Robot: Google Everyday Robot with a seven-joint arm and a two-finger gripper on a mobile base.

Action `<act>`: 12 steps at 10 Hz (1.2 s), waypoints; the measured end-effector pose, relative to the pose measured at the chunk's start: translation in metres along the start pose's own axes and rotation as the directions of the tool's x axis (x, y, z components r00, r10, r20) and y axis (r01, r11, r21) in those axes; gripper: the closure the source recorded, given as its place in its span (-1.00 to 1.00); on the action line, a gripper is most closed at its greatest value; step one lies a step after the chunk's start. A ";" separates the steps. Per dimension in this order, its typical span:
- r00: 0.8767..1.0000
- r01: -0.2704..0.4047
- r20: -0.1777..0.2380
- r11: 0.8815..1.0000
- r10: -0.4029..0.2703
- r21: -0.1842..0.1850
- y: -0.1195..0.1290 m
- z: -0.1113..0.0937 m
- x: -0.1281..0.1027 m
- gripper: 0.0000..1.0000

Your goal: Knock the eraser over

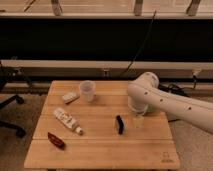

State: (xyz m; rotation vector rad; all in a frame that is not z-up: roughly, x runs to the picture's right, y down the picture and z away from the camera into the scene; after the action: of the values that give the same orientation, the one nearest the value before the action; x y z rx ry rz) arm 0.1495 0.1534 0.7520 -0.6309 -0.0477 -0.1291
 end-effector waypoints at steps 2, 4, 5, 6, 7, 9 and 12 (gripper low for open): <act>1.000 0.008 -0.002 1.000 -0.008 -0.004 0.002 0.002 -0.002 -0.07; 1.000 0.016 -0.004 1.000 -0.016 -0.006 0.003 0.004 -0.006 0.25; 1.000 0.021 -0.002 1.000 -0.021 -0.007 0.003 0.006 -0.007 0.49; 1.000 0.030 0.005 1.000 -0.030 -0.007 0.003 0.008 -0.010 0.67; 0.999 0.036 0.013 0.999 -0.036 -0.011 0.003 0.009 -0.013 0.74; 0.998 0.053 0.035 0.998 -0.053 -0.017 0.004 0.013 -0.022 0.74; 0.995 0.076 0.062 0.997 -0.074 -0.025 0.005 0.020 -0.034 0.74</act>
State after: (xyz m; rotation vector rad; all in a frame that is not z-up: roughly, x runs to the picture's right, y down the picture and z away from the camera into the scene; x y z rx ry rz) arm 0.1168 0.1723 0.7622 -0.6603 -0.1288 -0.1835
